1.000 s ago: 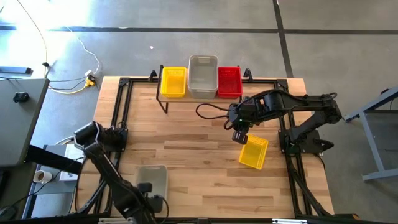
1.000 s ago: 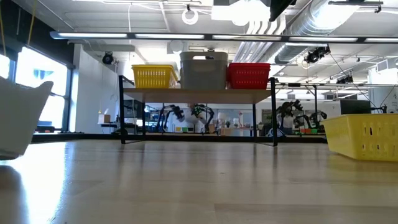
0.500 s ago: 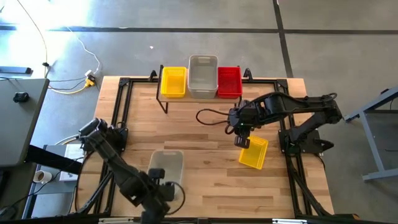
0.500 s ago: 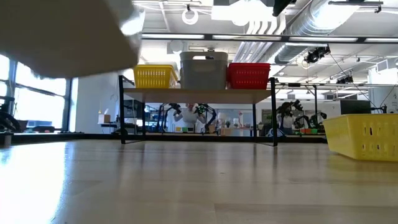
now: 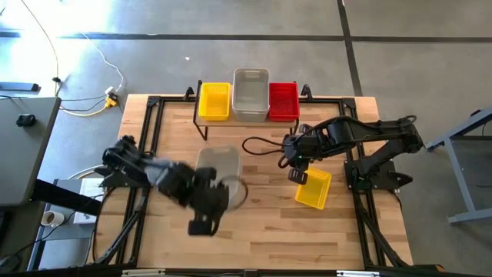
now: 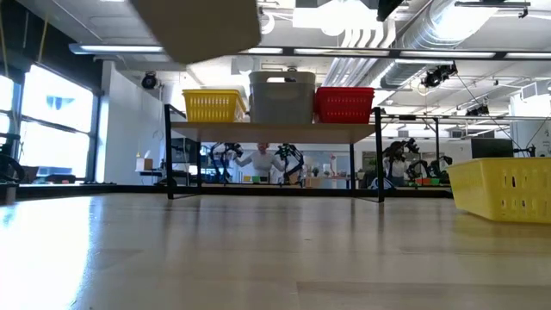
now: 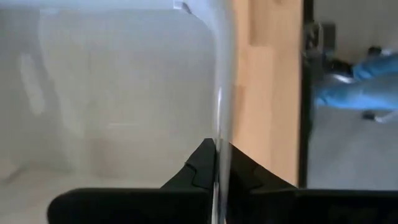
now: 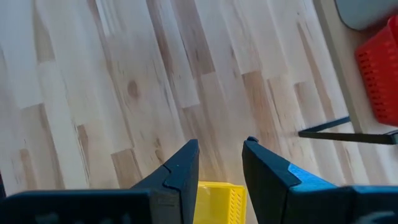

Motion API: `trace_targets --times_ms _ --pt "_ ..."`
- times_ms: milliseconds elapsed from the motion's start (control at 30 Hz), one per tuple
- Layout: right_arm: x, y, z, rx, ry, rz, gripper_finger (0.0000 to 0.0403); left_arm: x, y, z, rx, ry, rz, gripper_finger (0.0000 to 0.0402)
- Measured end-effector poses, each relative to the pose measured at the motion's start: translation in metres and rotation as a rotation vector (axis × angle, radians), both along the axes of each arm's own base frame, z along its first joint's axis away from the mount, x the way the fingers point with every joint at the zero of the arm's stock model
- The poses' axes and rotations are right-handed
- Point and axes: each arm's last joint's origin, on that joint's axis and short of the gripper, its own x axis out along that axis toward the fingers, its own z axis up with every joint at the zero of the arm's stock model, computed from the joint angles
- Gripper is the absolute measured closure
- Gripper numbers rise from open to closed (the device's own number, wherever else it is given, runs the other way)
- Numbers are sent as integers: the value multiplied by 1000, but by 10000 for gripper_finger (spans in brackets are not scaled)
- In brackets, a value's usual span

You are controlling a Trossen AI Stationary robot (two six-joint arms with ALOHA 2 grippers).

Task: Stack baskets on shelf by color
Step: Stack the gray bin on top of the gray bins on the shelf

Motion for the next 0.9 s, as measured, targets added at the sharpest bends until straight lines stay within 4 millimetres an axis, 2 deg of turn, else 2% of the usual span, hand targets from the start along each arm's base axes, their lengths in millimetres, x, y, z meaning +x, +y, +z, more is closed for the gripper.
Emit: trace_targets --times_ms 167,467,700,900 --pt "0 0 0 22 -8 -49 293 8 39 13 71 -59 -11 401" --pt "0 0 0 50 -25 -129 293 11 112 34 164 -115 -4 401" --pt "1 -2 1 25 -59 -244 293 1 163 57 246 -178 2 401" --pt "1 -4 1 1 -90 -327 293 -5 207 70 427 -215 38 401"
